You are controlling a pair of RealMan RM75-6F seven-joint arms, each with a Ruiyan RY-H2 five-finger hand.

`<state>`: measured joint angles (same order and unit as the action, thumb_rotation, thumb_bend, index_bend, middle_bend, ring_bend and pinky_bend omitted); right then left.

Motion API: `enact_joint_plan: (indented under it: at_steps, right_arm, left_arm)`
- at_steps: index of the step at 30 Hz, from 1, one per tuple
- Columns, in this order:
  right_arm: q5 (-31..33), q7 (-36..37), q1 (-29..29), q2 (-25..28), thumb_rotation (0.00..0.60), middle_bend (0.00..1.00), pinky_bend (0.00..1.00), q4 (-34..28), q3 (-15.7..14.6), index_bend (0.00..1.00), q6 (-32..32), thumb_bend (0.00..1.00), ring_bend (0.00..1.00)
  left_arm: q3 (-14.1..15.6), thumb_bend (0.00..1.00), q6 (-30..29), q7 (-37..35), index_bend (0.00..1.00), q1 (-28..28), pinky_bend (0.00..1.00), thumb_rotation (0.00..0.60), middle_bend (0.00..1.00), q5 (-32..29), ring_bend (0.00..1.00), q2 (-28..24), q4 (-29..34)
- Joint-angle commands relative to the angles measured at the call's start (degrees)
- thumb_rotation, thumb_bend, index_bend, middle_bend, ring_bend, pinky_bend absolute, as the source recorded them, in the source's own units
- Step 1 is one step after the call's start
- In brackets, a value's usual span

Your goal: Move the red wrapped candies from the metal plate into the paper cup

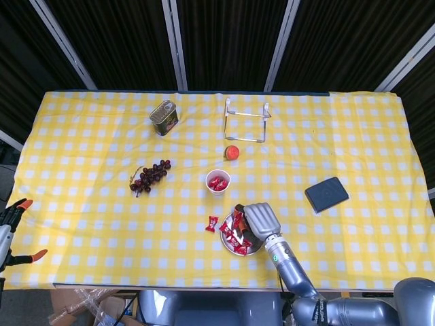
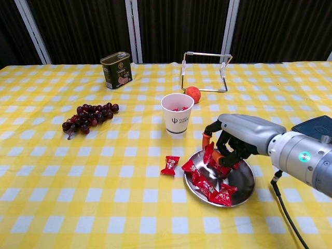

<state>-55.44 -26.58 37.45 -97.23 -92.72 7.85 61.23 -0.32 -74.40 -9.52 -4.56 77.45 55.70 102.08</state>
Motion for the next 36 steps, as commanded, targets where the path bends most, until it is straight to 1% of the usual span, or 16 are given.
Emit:
enact_joint_plan:
  at_steps: [1,6,10,14,18,21,25,29,32,35,36]
  right_arm:
    - [0.12,0.09,0.06,0.21,0.6,0.8,1.0,-0.33,0.54,0.64,0.25,0.61,0.92]
    - [0.21,-0.16,0.33,0.92,0.6,0.8,1.0,-1.3,1.77,0.64,0.83,0.61,0.92]
    - [0.33,-0.8,1.02,1.75,0.6,0.8,1.0,-3.04,3.41,0.64,1.38,0.61,0.92]
    - [1.28,-2.13,2.84,1.66,0.6,0.8,1.0,-4.33,6.22,0.64,1.59,0.61,0.92]
    - [2.81,-3.65,5.23,0.55,0.6,0.8,1.0,-3.67,9.01,0.64,1.33,0.61,0.92]
    - [4.87,-4.87,7.45,-0.89,0.6,0.8,1.0,-1.49,11.08,0.64,0.85,0.61,0.92]
    - [7.14,-5.81,9.98,-2.62,0.6,0.8,1.0,2.25,12.99,0.64,0.02,0.61,0.92]
    - [8.68,-5.68,12.06,-4.12,0.6,0.8,1.0,6.23,14.51,0.64,-0.86,0.61,0.92]
    - [9.28,-5.16,13.08,-4.99,0.6,0.8,1.0,8.96,14.95,0.64,-1.53,0.61,0.92]
    - [9.83,-4.54,13.79,-5.79,0.6,0.8,1.0,11.29,14.92,0.58,-2.23,0.61,0.92]
    - [10.04,-4.51,13.88,-5.93,0.6,0.8,1.0,11.73,14.78,0.55,-2.44,0.61,0.92]
  left_arm:
    - [0.0,0.05,-0.06,0.0,0.0,0.02,0.0,0.6,0.0,0.05,0.0,0.02,-0.02]
    - [-0.02,0.05,-0.19,-0.07,0.0,0.07,0.0,0.6,0.0,0.1,0.0,0.02,-0.06]
    - [0.02,0.05,-0.13,-0.07,0.0,0.05,0.0,0.6,0.0,0.17,0.0,0.01,0.01]
    - [0.03,0.05,-0.12,-0.22,0.0,0.06,0.0,0.6,0.0,0.22,0.0,-0.03,0.02]
    - [-0.05,0.05,0.14,-0.46,0.0,-0.07,0.0,0.6,0.0,0.06,0.0,-0.09,0.0]
    - [-0.04,0.05,0.28,-0.62,0.0,-0.12,0.0,0.6,0.0,0.09,0.0,-0.15,-0.08]
    - [0.05,0.05,0.43,-0.9,0.0,-0.15,0.0,0.6,0.0,0.23,0.0,-0.26,-0.1]
    - [-0.02,0.05,0.74,-1.27,0.0,-0.23,0.0,0.6,0.0,-0.09,0.0,-0.41,-0.11]
    - [-0.08,0.05,1.12,-1.45,0.0,-0.37,0.0,0.6,0.0,-0.41,0.0,-0.57,-0.01]
    - [-0.04,0.05,1.35,-1.45,0.0,-0.44,0.0,0.6,0.0,-0.49,0.0,-0.67,0.1]
    - [-0.04,0.05,1.39,-1.43,0.0,-0.45,0.0,0.6,0.0,-0.55,0.0,-0.67,0.11]
